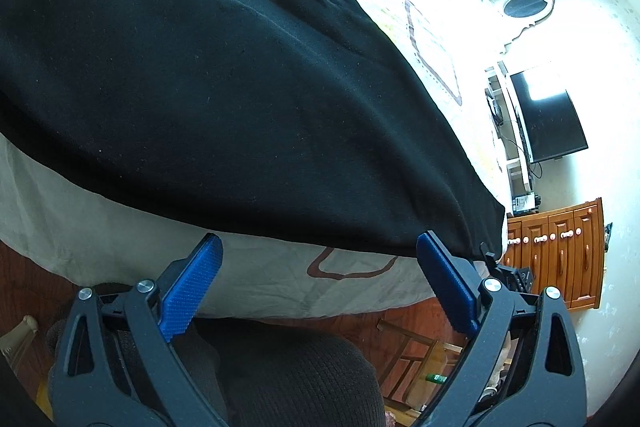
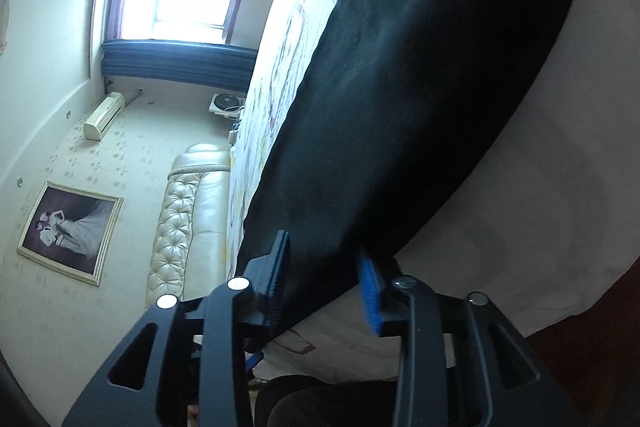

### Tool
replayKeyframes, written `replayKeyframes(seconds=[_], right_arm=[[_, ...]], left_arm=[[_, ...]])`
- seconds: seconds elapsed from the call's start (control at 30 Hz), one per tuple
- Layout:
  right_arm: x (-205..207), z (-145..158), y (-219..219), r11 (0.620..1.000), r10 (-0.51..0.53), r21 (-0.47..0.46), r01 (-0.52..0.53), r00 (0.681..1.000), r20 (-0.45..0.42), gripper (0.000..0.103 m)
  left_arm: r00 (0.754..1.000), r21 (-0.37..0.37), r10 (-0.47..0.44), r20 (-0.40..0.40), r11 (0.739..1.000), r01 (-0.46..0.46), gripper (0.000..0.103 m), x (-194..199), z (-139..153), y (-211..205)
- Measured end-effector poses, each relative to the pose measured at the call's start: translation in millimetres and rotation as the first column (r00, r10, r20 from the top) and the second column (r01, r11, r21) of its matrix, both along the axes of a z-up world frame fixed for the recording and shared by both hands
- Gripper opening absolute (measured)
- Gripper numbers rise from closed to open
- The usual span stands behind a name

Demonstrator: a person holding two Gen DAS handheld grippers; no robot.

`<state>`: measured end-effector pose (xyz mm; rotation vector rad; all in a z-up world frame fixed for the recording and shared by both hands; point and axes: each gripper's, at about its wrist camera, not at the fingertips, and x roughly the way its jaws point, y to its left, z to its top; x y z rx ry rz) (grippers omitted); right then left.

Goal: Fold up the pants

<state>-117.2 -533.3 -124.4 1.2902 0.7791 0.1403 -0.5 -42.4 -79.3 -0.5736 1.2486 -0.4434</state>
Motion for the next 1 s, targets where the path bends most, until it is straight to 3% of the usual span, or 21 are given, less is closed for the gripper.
replayKeyframes(seconds=[0.13,0.2,0.23,0.4,0.43,0.5,0.57,0.63,0.77,0.83,0.93,1.0], right_arm=[[13,1,21,0.997,0.073,-0.016,-0.072,0.997,0.008,0.039],[16,6,31,0.989,0.123,-0.08,-0.123,0.992,-0.013,0.013],[16,5,35,0.983,0.145,-0.11,-0.149,0.988,-0.049,0.007],[8,-2,31,0.984,0.155,-0.081,-0.16,0.986,-0.065,0.007],[8,3,30,0.979,0.18,-0.091,-0.185,0.982,-0.061,0.011],[10,19,26,0.966,0.227,-0.113,-0.232,0.972,-0.054,0.029],[4,42,7,0.962,0.222,-0.159,-0.222,0.975,-0.021,0.058],[-9,66,-26,0.959,0.17,-0.235,-0.16,0.985,0.021,0.062],[-40,100,-122,0.956,-0.051,-0.282,0.074,0.995,0.086,0.068],[-55,105,-172,0.921,-0.178,-0.339,0.193,0.981,0.077,0.069],[-54,94,-220,0.88,-0.254,-0.421,0.22,0.967,-0.024,0.069],[-44,77,-234,0.886,-0.236,-0.428,0.18,0.968,-0.081,0.069]], left_arm=[[1.0,0.002,-0.005,0.0,1.0,0.005,0.097,1,-1,-1],[1.0,0.005,-0.007,-0.001,1.0,0.007,0.097,1,-3,-1],[1.0,0.005,-0.006,-0.003,1.0,0.006,0.097,1,-3,-1],[1.0,0.013,-0.013,0.012,1.0,0.012,0.097,2,-2,-1],[1.0,0.016,-0.016,0.021,1.0,0.016,0.097,3,0,-1],[1.0,0.014,-0.026,0.016,1.0,0.026,0.097,5,2,-1],[1.0,0.0,-0.027,-0.006,1.0,0.027,0.097,8,0,1],[1.0,-0.056,-0.026,0.008,0.998,0.026,0.097,6,7,4],[0.992,-0.052,-0.081,0.093,0.995,0.086,0.097,-2,31,2],[0.986,-0.021,-0.077,0.146,0.997,0.081,0.097,-1,39,3],[0.984,0.024,-0.024,0.177,1.0,0.02,0.097,11,42,18],[0.983,0.042,0.015,0.185,0.999,-0.023,0.097,22,41,31]])
